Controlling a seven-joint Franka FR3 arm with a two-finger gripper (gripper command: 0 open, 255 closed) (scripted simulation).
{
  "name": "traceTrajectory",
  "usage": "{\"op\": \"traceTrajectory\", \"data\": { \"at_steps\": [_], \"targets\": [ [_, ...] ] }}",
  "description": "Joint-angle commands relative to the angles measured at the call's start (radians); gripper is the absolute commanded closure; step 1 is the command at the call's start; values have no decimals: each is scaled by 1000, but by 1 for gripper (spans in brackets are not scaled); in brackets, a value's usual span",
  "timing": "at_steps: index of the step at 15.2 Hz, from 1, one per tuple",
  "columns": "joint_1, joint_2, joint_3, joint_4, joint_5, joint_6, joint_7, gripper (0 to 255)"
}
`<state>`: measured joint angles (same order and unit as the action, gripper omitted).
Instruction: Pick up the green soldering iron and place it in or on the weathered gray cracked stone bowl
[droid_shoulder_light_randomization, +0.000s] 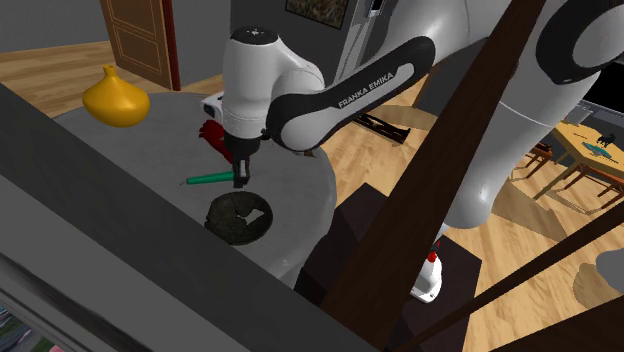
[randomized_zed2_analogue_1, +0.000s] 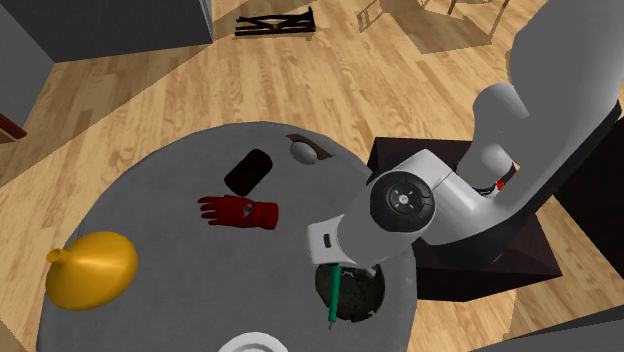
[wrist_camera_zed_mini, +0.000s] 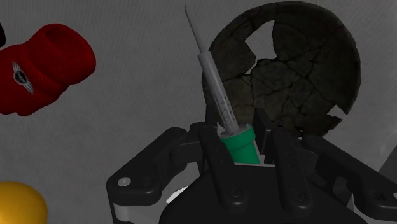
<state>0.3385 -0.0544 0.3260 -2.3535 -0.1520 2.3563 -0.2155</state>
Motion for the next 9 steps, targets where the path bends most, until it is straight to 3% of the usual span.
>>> {"op": "traceTrajectory", "data": {
  "at_steps": [1,2,9],
  "targets": [
    [17,-48,15,-60,19,13,20,255],
    [35,-92,30,-105,41,14,37,255],
    [25,-18,37,-136,-13,112,85,255]
  ]
}}
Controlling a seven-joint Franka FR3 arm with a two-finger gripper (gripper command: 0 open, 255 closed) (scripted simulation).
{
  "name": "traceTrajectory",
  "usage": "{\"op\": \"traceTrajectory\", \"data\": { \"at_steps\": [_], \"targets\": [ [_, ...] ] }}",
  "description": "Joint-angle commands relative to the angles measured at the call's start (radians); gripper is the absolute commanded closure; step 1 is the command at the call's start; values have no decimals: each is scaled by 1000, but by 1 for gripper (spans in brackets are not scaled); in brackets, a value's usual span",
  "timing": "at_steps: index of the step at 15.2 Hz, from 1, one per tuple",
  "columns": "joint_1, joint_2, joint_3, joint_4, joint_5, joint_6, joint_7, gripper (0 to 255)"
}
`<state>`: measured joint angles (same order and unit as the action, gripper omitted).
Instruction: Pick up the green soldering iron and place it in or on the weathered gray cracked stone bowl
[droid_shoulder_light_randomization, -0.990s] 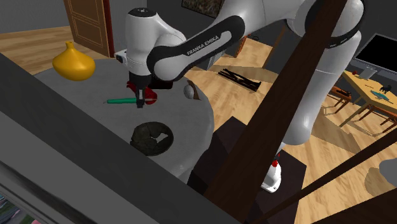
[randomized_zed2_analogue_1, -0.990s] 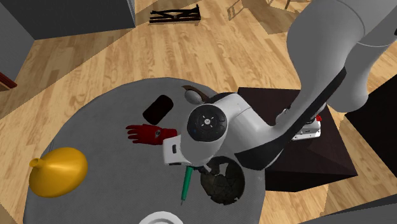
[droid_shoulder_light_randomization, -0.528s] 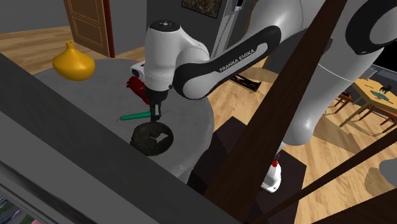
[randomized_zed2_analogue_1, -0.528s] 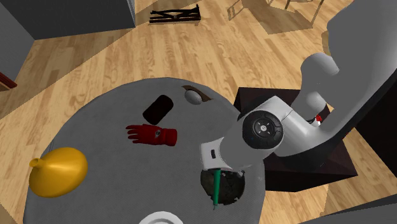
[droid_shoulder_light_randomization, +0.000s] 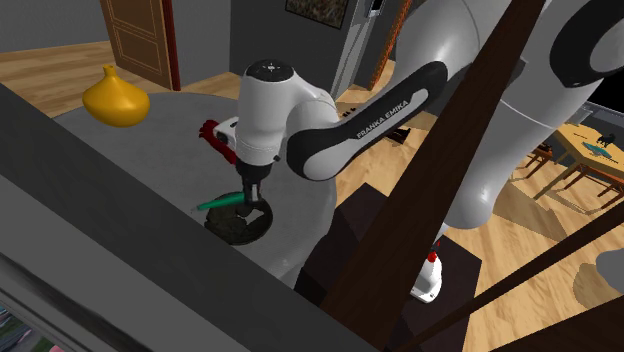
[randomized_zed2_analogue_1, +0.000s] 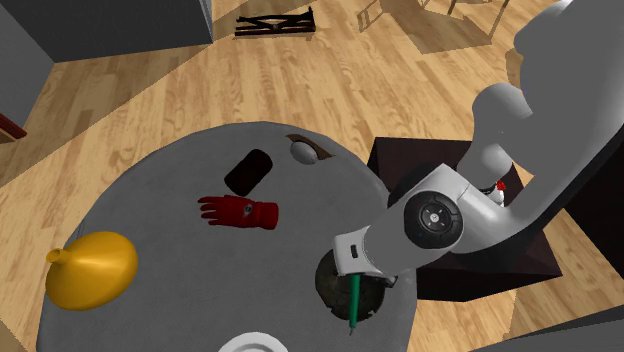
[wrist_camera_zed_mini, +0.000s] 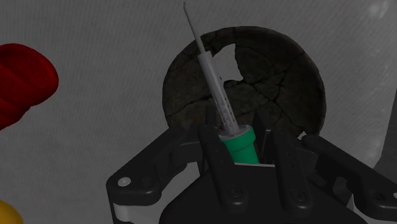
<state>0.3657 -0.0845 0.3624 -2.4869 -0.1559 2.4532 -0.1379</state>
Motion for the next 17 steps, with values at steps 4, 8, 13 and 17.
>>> {"op": "traceTrajectory", "data": {
  "at_steps": [4,8,13,17],
  "targets": [
    [-8,60,1,-15,-51,69,42,255],
    [-11,97,0,-21,-87,107,72,255],
    [-10,97,-1,-21,-87,107,72,255],
    [-10,97,-1,-21,-87,107,72,0]
  ]
}}
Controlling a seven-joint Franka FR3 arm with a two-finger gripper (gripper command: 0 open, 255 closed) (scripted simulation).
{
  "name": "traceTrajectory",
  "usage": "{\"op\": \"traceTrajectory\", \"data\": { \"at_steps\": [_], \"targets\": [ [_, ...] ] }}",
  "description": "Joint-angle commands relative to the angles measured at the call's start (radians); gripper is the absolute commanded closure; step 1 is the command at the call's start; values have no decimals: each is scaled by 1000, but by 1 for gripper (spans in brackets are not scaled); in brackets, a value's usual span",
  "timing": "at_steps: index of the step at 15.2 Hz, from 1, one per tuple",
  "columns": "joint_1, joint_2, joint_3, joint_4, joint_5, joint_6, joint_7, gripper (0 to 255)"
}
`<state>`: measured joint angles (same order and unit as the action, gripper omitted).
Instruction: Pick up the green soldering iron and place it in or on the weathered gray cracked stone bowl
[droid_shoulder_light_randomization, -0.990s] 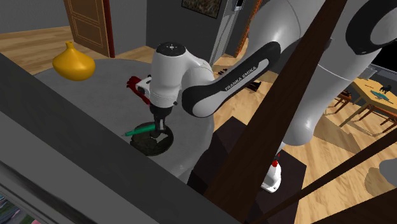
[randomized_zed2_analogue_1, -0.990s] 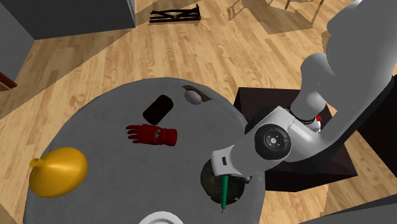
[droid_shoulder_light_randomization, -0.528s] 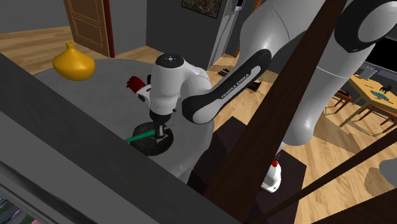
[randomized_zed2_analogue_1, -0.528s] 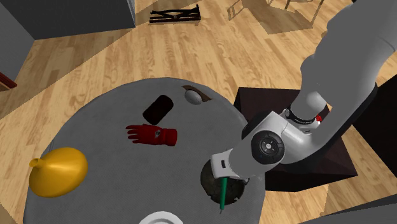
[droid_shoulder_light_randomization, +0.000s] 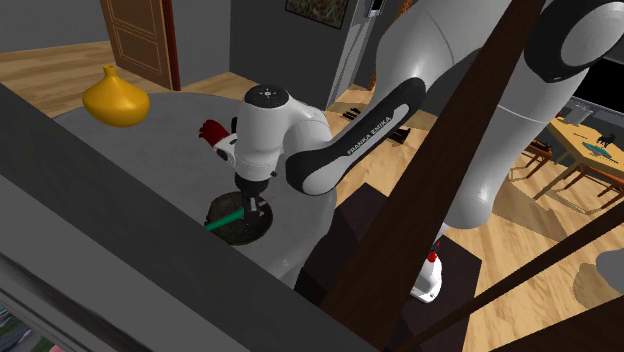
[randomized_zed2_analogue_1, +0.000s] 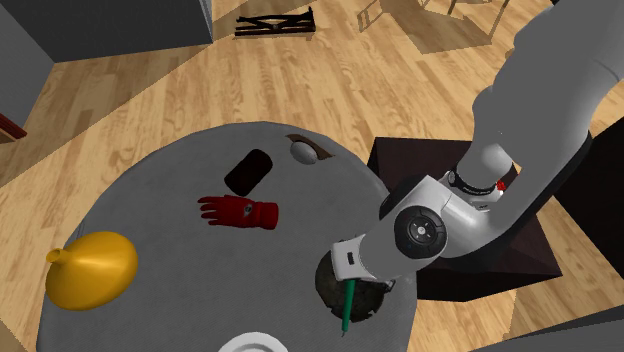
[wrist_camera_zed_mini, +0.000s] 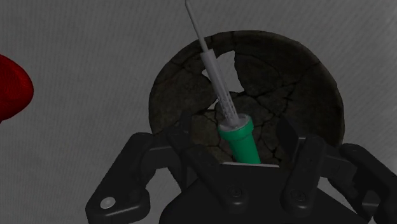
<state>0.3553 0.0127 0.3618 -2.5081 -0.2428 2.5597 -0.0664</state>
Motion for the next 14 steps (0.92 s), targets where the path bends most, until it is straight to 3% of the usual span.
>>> {"op": "traceTrajectory", "data": {
  "at_steps": [1,4,8,14],
  "targets": [
    [0,0,0,0,0,0,0,0],
    [0,0,0,0,0,0,0,0],
    [16,-121,9,21,104,-128,-73,0],
    [17,-121,8,21,104,-128,-73,0]
  ]
}}
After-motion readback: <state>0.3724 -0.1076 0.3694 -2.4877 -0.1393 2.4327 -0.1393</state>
